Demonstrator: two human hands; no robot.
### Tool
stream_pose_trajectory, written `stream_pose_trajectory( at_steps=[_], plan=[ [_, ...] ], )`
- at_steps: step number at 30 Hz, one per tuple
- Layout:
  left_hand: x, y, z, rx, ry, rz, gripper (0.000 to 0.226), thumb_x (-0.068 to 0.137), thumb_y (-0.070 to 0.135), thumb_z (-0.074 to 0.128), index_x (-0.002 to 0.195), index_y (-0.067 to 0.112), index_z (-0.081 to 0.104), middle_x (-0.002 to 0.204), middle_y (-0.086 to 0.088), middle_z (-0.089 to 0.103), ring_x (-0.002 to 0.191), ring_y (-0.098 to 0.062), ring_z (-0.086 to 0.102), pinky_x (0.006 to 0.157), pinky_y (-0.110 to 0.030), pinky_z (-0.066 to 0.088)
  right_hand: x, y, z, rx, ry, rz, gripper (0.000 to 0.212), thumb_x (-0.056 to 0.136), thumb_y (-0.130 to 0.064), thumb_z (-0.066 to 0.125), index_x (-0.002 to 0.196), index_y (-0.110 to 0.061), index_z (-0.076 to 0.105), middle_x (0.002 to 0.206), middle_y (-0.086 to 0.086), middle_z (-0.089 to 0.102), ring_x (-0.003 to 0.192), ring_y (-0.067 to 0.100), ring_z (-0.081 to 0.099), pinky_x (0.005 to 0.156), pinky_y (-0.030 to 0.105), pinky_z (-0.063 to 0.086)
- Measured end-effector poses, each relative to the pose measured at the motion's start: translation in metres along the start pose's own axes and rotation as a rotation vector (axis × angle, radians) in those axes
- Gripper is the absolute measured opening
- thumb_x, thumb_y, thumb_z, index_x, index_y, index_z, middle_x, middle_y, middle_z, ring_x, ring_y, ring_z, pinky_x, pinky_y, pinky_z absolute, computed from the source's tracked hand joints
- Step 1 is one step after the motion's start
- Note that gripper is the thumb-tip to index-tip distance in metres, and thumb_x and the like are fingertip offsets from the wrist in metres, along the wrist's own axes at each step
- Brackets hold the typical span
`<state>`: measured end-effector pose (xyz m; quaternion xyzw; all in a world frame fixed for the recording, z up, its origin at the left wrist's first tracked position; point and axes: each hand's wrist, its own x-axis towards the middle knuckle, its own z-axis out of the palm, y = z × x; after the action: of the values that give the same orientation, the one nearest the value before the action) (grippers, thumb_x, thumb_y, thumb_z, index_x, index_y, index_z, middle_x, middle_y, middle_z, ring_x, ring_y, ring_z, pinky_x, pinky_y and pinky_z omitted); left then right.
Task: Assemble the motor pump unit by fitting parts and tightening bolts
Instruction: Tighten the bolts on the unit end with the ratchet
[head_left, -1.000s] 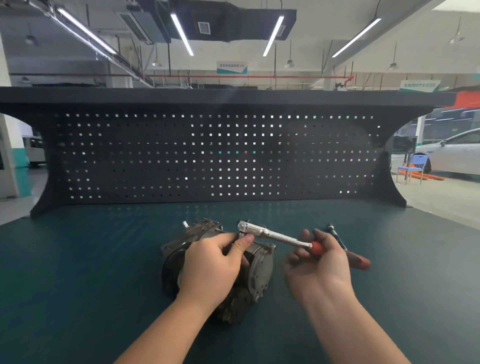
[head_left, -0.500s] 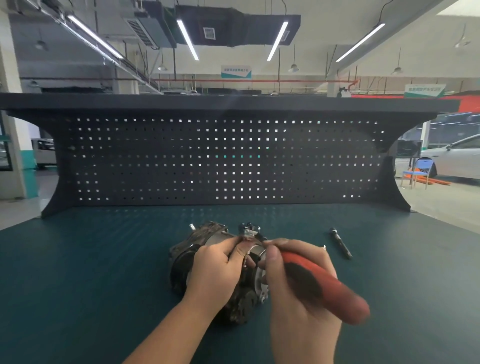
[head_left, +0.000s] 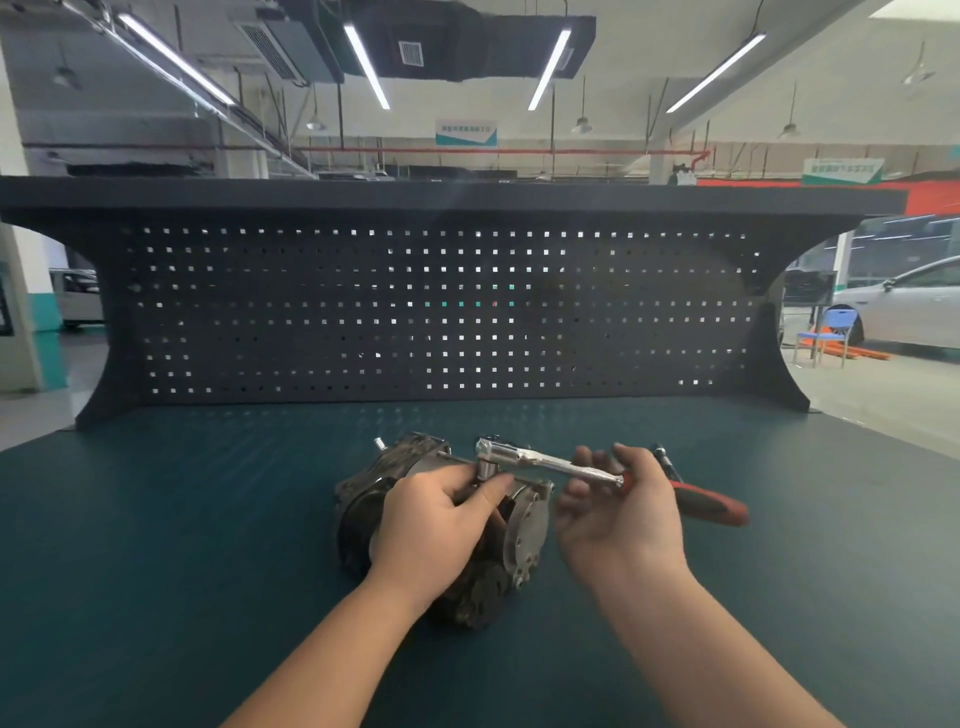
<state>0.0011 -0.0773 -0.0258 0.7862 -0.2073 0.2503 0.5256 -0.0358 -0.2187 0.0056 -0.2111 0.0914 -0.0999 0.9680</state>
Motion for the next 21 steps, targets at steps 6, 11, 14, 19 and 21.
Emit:
stream_pose_trajectory(
  at_steps=[6, 11, 14, 19, 21],
  plan=[
    [0.001, -0.004, -0.002, 0.011, -0.022, 0.041, 0.035, 0.09, 0.037, 0.065, 0.06, 0.02, 0.069, 0.047, 0.009, 0.059, 0.044, -0.003, 0.049, 0.055, -0.028, 0.041, 0.048, 0.003, 0.005, -0.113, -0.013, 0.25, 0.013, 0.092, -0.017, 0.054, 0.079, -0.013, 0.053, 0.048, -0.005, 0.058, 0.029, 0.002, 0.041, 0.033, 0.01, 0.03],
    [0.0, -0.002, 0.0, -0.01, 0.006, -0.01, 0.028, 0.088, 0.039, 0.066, 0.064, 0.024, 0.07, 0.054, 0.013, 0.066, 0.048, -0.001, 0.055, 0.057, -0.03, 0.044, 0.05, -0.002, 0.003, -0.077, -0.187, 0.097, 0.026, 0.091, -0.02, 0.06, 0.067, -0.013, 0.053, 0.06, 0.002, 0.066, 0.035, 0.005, 0.047, 0.035, 0.013, 0.037],
    [-0.002, 0.0, 0.0, -0.088, 0.03, -0.026, 0.013, 0.081, 0.044, 0.071, 0.082, 0.032, 0.074, 0.07, 0.009, 0.073, 0.07, -0.01, 0.069, 0.075, -0.045, 0.056, 0.042, 0.001, 0.007, -0.087, -0.217, -0.1, 0.026, 0.091, -0.022, 0.06, 0.07, -0.012, 0.049, 0.058, 0.003, 0.059, 0.035, 0.009, 0.037, 0.036, 0.017, 0.034],
    [-0.006, 0.007, 0.0, -0.112, 0.088, -0.038, 0.024, 0.073, 0.054, 0.073, 0.083, 0.032, 0.075, 0.075, 0.01, 0.074, 0.078, -0.011, 0.07, 0.08, -0.048, 0.055, 0.035, 0.006, 0.009, -0.039, -0.177, -0.144, 0.024, 0.092, -0.015, 0.054, 0.071, -0.012, 0.044, 0.055, 0.003, 0.057, 0.033, 0.01, 0.032, 0.037, 0.018, 0.03],
    [-0.005, 0.009, 0.001, -0.103, 0.112, -0.059, 0.018, 0.077, 0.044, 0.074, 0.077, 0.027, 0.076, 0.069, 0.009, 0.073, 0.072, -0.012, 0.069, 0.076, -0.047, 0.055, 0.034, 0.005, 0.007, -0.035, -0.185, -0.061, 0.022, 0.092, -0.014, 0.055, 0.072, -0.014, 0.045, 0.057, 0.003, 0.06, 0.034, 0.008, 0.035, 0.037, 0.017, 0.031]
  ],
)
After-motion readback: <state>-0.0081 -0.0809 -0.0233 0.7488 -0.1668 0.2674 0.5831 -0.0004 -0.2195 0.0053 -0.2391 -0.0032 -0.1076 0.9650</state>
